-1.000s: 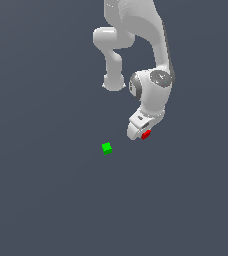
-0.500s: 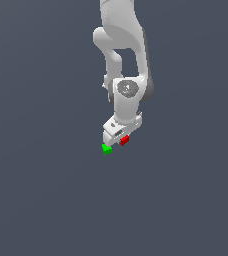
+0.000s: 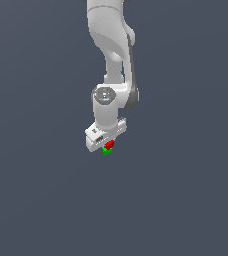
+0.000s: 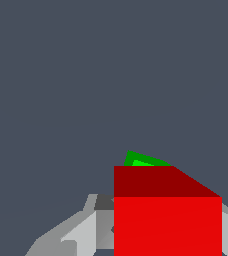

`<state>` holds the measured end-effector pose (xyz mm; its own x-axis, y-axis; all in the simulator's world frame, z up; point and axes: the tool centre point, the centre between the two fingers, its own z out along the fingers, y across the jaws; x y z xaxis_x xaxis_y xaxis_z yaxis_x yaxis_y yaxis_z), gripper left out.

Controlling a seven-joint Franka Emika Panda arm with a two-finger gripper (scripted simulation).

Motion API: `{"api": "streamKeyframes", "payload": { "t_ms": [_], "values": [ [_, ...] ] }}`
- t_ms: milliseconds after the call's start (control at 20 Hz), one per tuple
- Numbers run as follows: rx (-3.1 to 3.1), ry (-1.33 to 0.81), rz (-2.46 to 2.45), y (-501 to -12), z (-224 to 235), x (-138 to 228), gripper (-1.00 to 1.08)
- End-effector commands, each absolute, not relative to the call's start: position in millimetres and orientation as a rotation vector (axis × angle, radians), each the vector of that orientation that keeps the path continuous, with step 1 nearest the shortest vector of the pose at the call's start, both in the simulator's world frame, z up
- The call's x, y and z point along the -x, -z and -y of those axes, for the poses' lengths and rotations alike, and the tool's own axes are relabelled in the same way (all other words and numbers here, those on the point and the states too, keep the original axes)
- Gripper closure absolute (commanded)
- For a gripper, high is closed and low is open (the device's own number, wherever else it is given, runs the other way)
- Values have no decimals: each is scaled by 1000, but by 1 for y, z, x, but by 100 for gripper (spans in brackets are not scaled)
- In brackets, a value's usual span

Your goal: Stack the red cube on top of the green cube.

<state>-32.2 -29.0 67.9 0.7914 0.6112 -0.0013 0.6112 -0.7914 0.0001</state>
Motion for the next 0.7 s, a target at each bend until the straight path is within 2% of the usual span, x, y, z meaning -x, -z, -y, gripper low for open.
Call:
{"api": "streamKeyframes", "payload": {
  "t_ms": [0,150,200,650],
  "values": [
    [-2972,0,-1017,-67,36,29,108],
    [-2972,0,-1017,-66,37,28,108],
    [-2972,0,-1017,-66,37,28,-92],
    [-2972,0,-1017,-66,37,28,-92]
  ]
}}
